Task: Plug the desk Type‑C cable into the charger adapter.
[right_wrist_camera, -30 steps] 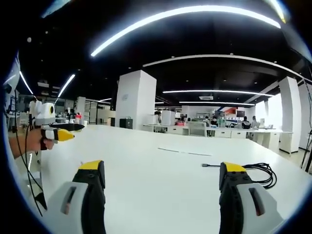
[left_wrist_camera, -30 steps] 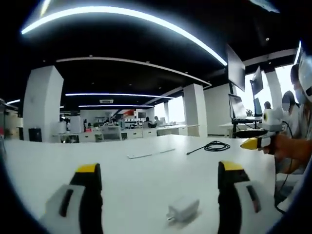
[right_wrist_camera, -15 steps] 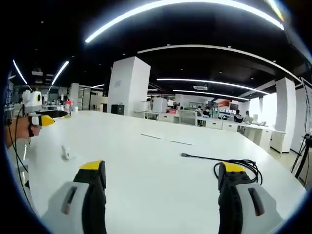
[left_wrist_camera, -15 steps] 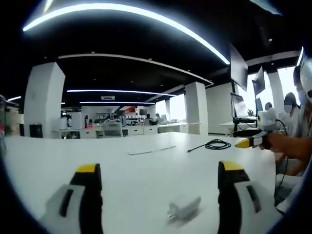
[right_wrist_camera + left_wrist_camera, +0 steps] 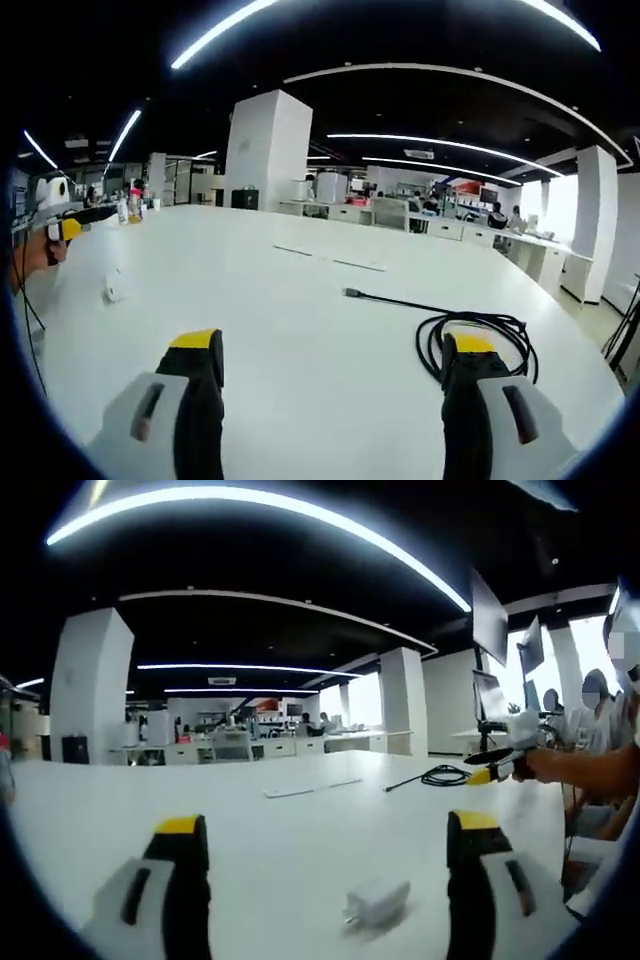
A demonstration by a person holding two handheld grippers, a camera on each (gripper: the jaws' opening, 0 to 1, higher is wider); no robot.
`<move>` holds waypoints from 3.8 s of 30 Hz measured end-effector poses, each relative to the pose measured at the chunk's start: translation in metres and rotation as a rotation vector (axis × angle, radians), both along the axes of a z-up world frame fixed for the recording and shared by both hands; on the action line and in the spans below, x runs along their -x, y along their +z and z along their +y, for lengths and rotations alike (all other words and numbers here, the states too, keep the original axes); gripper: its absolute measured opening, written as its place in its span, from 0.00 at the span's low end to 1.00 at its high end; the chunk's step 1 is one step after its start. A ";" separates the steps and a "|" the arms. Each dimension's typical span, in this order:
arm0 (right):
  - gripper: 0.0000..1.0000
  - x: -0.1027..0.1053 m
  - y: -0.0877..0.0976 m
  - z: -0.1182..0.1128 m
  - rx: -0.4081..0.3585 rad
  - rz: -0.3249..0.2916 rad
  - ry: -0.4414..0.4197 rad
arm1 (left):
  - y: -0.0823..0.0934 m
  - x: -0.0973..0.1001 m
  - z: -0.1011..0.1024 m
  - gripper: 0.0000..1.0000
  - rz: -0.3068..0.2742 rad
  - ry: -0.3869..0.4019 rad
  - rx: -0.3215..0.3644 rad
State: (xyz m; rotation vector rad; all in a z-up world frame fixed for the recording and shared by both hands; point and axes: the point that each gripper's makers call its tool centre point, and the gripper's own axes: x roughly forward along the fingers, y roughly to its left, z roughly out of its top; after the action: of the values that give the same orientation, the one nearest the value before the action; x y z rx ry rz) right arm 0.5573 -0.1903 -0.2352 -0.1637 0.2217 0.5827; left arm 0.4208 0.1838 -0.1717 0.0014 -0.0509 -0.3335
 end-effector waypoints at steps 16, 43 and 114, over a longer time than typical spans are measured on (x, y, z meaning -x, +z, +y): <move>0.77 -0.045 -0.027 -0.022 0.206 0.183 0.102 | -0.001 0.002 0.004 0.98 0.004 0.023 -0.018; 0.30 -0.093 -0.046 -0.046 0.271 0.371 0.114 | -0.004 0.009 0.007 0.98 0.017 0.026 -0.003; 0.02 -0.071 -0.053 -0.032 0.249 0.478 0.144 | -0.001 0.014 0.005 0.97 0.037 0.007 -0.011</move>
State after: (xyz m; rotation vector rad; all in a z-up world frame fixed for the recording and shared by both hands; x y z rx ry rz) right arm 0.6279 -0.2220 -0.2881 -0.2822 0.7522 0.7322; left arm 0.4066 0.1885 -0.1723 0.0059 -0.0125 -0.3262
